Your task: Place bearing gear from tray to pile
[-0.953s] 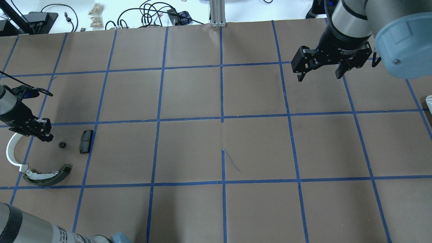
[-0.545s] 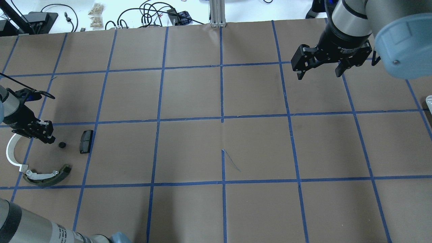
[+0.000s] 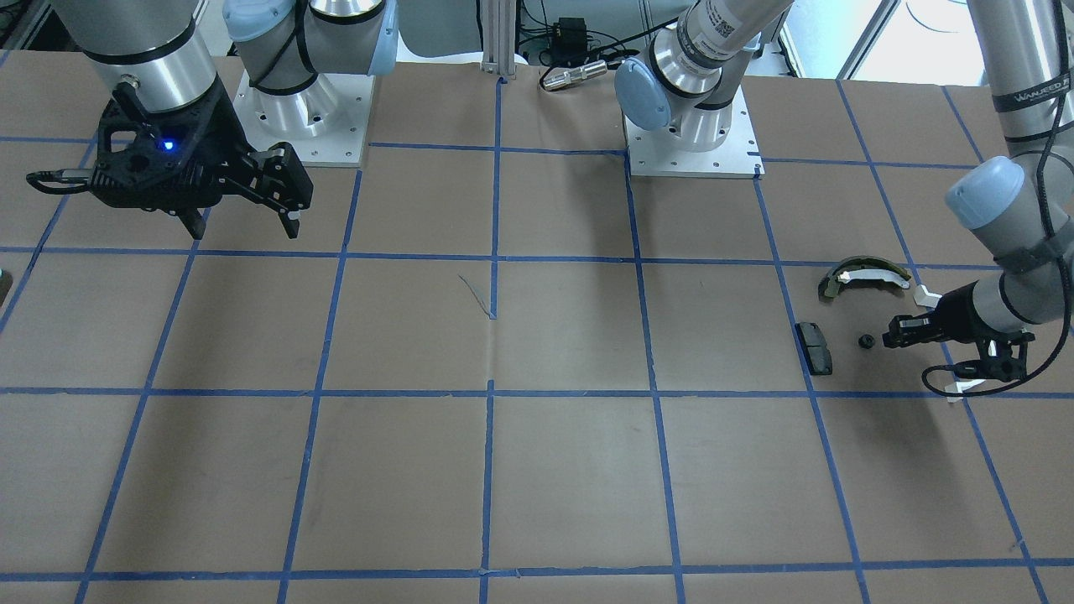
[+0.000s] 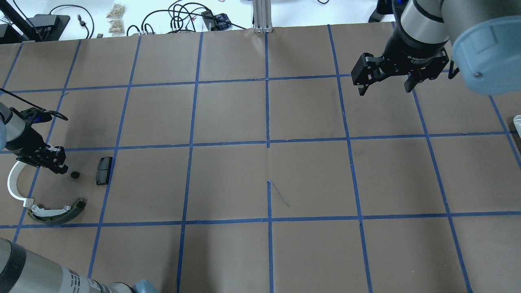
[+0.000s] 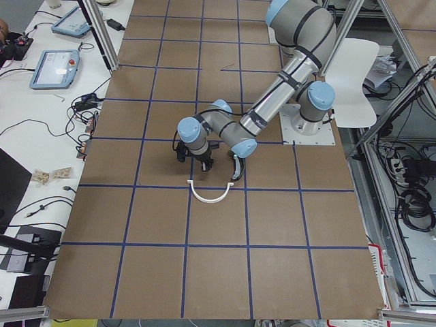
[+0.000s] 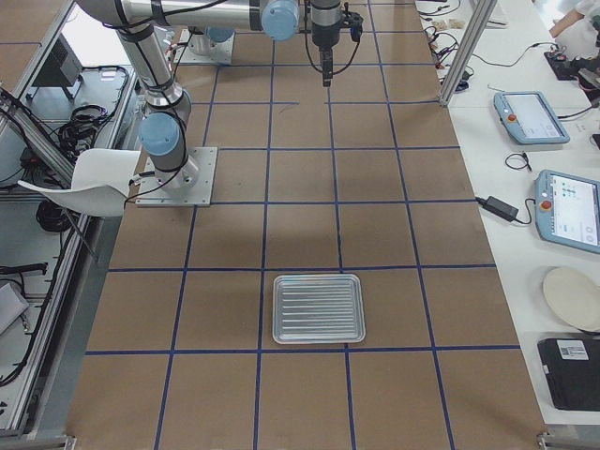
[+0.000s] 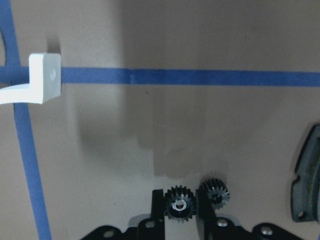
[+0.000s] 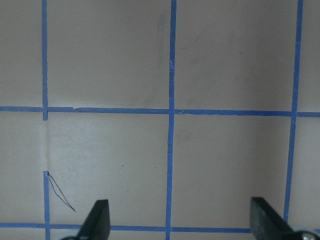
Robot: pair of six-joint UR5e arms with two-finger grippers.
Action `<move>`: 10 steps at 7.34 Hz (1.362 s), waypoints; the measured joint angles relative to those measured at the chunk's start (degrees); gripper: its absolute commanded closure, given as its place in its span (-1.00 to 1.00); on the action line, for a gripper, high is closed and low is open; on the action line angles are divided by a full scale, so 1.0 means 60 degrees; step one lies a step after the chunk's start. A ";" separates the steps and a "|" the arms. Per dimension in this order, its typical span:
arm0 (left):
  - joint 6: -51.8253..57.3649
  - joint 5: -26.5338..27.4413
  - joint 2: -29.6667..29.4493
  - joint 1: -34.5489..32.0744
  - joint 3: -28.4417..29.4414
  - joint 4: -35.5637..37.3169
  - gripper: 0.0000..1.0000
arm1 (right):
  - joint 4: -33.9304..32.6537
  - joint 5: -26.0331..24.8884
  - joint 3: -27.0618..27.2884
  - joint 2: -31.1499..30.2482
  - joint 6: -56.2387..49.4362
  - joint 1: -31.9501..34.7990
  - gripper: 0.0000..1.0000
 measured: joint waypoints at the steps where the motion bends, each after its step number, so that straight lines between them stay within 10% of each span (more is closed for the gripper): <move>1: 0.0001 -0.0014 -0.0006 -0.0004 -0.0002 -0.0004 -0.70 | 0.0000 0.0001 0.0004 0.0000 -0.0005 -0.0001 -1.00; 2: 0.0001 -0.0026 -0.0003 -0.0006 -0.0002 -0.0010 -1.00 | -0.0004 0.0002 0.0009 0.0000 -0.0008 -0.0001 -1.00; 10: -0.1296 -0.0147 0.1375 -0.2474 0.1172 -0.0976 -1.00 | -0.0015 0.0017 0.0081 0.0006 -0.0010 -0.0028 -1.00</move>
